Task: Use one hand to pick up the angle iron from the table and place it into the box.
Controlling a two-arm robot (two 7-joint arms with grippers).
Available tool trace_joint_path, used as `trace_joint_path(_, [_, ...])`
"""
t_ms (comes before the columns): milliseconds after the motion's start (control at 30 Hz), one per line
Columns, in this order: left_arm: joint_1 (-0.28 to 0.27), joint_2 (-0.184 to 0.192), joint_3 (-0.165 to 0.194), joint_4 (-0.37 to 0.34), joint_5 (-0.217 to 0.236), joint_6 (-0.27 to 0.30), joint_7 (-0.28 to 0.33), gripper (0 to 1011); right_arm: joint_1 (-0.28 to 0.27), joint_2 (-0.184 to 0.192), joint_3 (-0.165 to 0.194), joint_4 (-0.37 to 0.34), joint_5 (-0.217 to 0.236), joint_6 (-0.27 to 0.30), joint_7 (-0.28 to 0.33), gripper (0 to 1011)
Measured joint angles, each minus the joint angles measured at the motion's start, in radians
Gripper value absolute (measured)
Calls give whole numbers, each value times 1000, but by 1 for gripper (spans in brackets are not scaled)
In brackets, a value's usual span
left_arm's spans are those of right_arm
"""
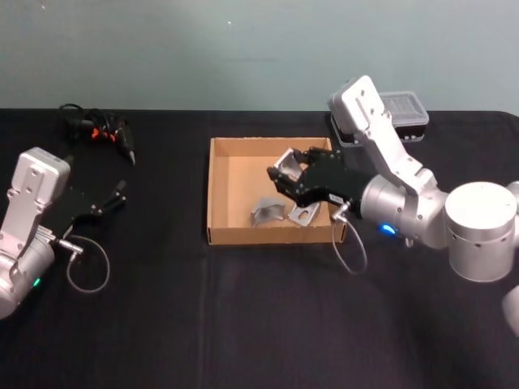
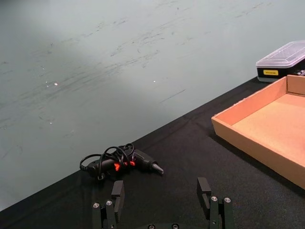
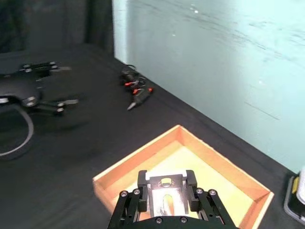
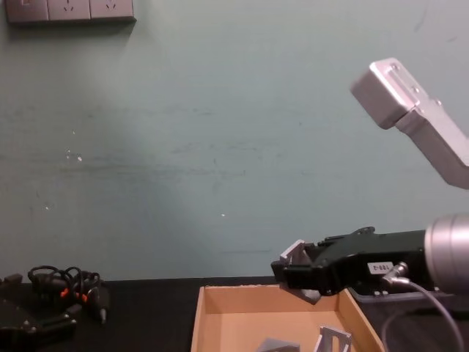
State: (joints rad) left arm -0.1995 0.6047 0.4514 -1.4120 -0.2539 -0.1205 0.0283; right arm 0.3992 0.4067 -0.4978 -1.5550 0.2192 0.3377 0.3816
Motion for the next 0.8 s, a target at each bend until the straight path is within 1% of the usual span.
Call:
trace_joint_path(100, [0,0,0,0,0,0,0,1000,24,-39,7,58,-9,4,-16,468])
trace_joint_path(133, [0,0,0,0,0,0,0,1000,24,-39,7,58,-9,4,-16,468])
trace_joint_path(167, [0,0,0,0,0,0,0,1000,35,-53,8,80,-14,7,-20,468])
trace_joint_path(233, [0,0,0,0,0,0,0,1000,47,-69,9,107,-17,10,-24,468])
trace_joint_path(267, [0,0,0,0,0,0,0,1000,59,-84,11,133,-21,12,-27,468])
trace_joint_path(333, [0,0,0,0,0,0,0,1000,72,-97,12,159,-25,15,-31,468])
trace_joint_path(367, [0,0,0,0,0,0,0,1000,87,-111,13,189,-30,18,-33,468])
trace_joint_path(467, [0,0,0,0,0,0,0,1000,110,-132,16,235,-35,19,-35,468])
trace_joint_path(500, [0,0,0,0,0,0,0,1000,125,-144,17,264,-40,20,-36,468])
trace_joint_path(533, [0,0,0,0,0,0,0,1000,130,-149,17,275,-41,20,-36,468])
trace_joint_path(633, [0,0,0,0,0,0,0,1000,165,-173,17,339,-54,18,-33,468])
trace_joint_path(667, [0,0,0,0,0,0,0,1000,165,-173,17,339,-54,18,-33,468])
trace_joint_path(767, [0,0,0,0,0,0,0,1000,196,-194,13,398,-66,12,-24,468])
trace_joint_path(800, [0,0,0,0,0,0,0,1000,196,-194,13,398,-66,12,-24,468])
